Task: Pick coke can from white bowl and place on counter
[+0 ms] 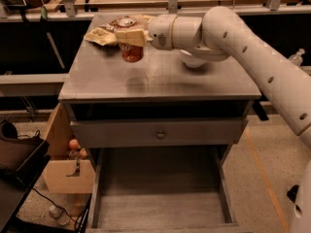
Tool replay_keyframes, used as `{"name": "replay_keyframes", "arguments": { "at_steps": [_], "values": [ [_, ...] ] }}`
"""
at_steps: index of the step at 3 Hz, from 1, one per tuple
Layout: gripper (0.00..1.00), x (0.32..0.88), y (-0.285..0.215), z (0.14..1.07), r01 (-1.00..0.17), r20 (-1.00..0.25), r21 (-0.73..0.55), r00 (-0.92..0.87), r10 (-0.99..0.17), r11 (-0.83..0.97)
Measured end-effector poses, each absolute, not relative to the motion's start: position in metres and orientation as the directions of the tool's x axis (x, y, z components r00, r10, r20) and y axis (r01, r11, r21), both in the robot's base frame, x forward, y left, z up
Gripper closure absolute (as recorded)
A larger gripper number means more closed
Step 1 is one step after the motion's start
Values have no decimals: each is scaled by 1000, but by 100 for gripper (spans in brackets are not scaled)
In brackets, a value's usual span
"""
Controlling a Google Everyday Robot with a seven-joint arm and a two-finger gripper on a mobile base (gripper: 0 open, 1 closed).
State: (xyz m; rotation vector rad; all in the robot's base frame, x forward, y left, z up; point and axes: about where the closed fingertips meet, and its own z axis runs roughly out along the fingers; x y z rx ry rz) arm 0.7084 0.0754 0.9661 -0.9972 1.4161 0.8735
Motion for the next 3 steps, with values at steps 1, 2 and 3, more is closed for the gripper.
{"name": "replay_keyframes", "arguments": {
  "at_steps": [1,2,3],
  "values": [
    [100,699,94,954,-952,-1000,-7,-3,-30,306],
    [100,690,109,941,-970,-1000,-6,7,3,245],
    [100,683,116,927,-978,-1000,-17,15,-10,207]
  ]
}}
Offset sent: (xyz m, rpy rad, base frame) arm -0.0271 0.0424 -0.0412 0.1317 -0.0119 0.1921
